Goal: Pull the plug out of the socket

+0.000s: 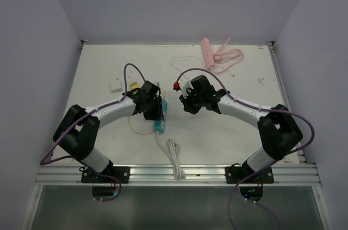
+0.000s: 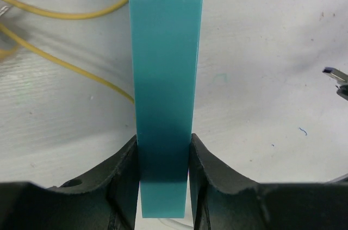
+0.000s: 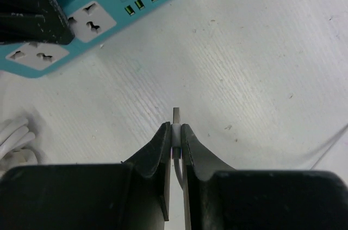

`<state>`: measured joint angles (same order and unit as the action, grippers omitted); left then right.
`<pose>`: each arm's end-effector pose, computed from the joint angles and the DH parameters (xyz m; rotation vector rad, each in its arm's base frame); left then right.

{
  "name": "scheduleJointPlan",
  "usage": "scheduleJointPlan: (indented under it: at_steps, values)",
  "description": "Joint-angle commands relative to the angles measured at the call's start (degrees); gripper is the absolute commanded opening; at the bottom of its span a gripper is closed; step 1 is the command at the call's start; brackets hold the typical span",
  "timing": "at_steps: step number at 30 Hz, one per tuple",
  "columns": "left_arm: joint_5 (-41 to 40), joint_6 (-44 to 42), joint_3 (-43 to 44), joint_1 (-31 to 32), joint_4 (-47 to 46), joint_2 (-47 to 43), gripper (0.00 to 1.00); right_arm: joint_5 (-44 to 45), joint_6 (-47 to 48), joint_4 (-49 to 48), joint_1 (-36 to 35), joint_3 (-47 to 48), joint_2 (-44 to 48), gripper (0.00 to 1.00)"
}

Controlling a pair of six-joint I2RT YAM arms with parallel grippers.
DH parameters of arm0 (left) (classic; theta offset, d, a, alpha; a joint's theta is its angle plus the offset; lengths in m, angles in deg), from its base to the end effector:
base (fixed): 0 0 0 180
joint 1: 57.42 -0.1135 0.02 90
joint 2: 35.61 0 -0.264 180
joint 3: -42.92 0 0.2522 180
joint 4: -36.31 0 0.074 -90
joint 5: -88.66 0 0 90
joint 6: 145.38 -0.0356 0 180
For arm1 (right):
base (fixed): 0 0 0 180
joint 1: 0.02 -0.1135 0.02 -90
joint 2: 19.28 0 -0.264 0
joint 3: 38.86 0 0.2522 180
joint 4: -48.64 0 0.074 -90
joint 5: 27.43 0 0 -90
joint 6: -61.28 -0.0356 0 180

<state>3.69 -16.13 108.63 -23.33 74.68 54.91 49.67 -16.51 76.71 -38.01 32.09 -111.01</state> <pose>0.2473 -0.1711 0.1740 -0.0959 2.7744 -0.4930 0.2594 0.2126 0.2061 -1.1329 2.1735 0.4749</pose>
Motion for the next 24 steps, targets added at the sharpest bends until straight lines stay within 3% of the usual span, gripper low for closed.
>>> scheduleJointPlan:
  at_steps: [1,8,24]
  values:
    - [-12.2,0.0,-2.1,-1.3,10.6,3.3,0.0,0.6,-1.1,2.1,0.0,-0.4,2.2,0.0]
    - [-10.0,-0.1,-1.2,-1.3,9.0,0.9,0.0,3.2,-5.7,0.0,2.7,-2.8,5.5,0.0]
    - [6.9,-1.4,0.2,-1.2,-4.2,-4.8,0.0,7.8,-34.6,-2.5,30.0,-12.9,13.9,0.0]
